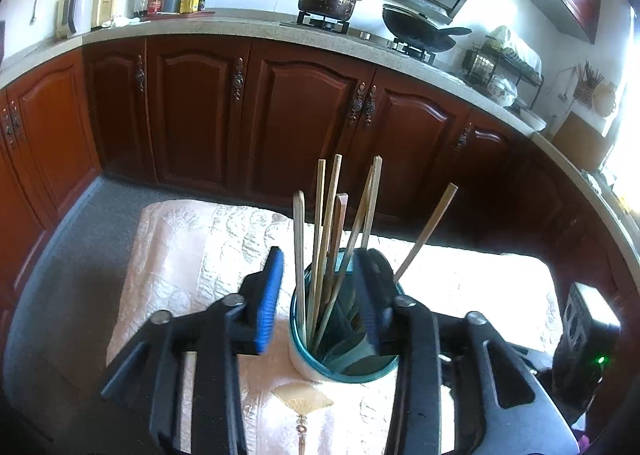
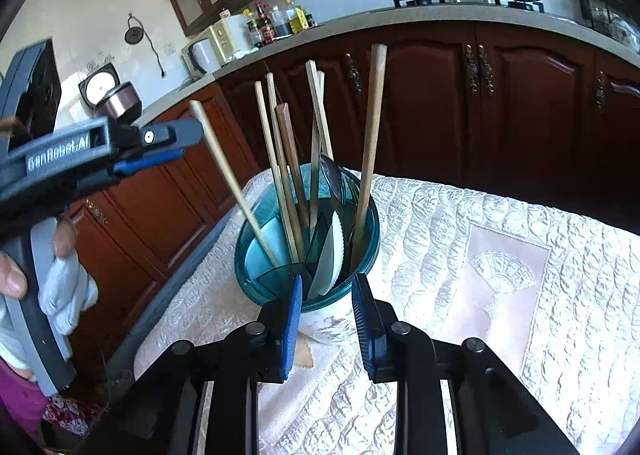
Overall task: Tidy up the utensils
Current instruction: 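Withdraw both open tools up out of the cup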
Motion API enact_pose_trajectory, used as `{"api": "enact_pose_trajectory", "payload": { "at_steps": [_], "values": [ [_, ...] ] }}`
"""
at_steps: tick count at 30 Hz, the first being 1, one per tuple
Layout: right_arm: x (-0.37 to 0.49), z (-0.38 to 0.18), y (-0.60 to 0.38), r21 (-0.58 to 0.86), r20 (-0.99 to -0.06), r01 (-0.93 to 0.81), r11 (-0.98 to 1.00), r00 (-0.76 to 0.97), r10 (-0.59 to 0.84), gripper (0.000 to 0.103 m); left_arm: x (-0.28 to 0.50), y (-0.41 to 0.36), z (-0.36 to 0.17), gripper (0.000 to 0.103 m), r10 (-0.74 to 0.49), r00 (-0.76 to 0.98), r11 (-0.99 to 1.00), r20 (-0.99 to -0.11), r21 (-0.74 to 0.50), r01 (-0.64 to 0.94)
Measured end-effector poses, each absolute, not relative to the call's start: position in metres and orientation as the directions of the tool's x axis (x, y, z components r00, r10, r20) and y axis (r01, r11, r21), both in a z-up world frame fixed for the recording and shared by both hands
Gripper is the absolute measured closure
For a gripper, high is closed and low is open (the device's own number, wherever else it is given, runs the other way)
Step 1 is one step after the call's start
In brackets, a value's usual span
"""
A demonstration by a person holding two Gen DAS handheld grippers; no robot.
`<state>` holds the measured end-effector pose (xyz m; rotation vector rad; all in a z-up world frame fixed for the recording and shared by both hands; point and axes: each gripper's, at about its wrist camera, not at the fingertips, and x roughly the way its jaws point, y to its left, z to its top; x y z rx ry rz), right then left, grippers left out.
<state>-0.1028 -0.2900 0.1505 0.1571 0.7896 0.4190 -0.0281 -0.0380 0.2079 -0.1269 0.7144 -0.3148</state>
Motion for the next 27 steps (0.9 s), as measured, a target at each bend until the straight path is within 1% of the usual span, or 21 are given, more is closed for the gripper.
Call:
{"api": "enact_pose_trajectory", "payload": {
  "at_steps": [3, 4, 9, 11, 13, 22, 27],
  "values": [
    [-0.110, 0.159, -0.293, 0.291, -0.646, -0.288, 0.912, 0.644, 0.409, 0.075, -0.038, -0.037, 0.209, 0.058, -0.309, 0.723, 0.951, -0.618, -0.204, 0.233],
    [-0.112, 0.161, -0.294, 0.292, -0.644, -0.284, 0.913, 0.648, 0.407, 0.073, -0.041, -0.037, 0.210, 0.058, -0.302, 0.727, 0.953, -0.617, -0.196, 0.230],
    [-0.122, 0.172, -0.296, 0.286, -0.637, -0.262, 0.922, 0.667, 0.387, 0.072, -0.061, -0.040, 0.209, 0.057, -0.255, 0.748, 0.966, -0.612, -0.135, 0.219],
    [-0.125, 0.176, -0.296, 0.279, -0.637, -0.249, 0.927, 0.674, 0.373, 0.068, -0.069, -0.042, 0.208, 0.057, -0.244, 0.757, 0.969, -0.606, -0.116, 0.219],
    [-0.131, 0.180, -0.296, 0.273, -0.633, -0.238, 0.932, 0.685, 0.361, 0.067, -0.074, -0.042, 0.208, 0.057, -0.233, 0.762, 0.971, -0.604, -0.105, 0.214],
    [-0.144, 0.192, -0.288, 0.221, -0.642, -0.200, 0.955, 0.707, 0.297, 0.063, -0.095, -0.047, 0.206, 0.057, -0.215, 0.772, 0.975, -0.598, -0.087, 0.204],
    [-0.147, 0.197, -0.289, 0.216, -0.644, -0.176, 0.960, 0.713, 0.276, 0.062, -0.106, -0.050, 0.206, 0.057, -0.172, 0.791, 0.982, -0.587, -0.039, 0.184]
  ]
}}
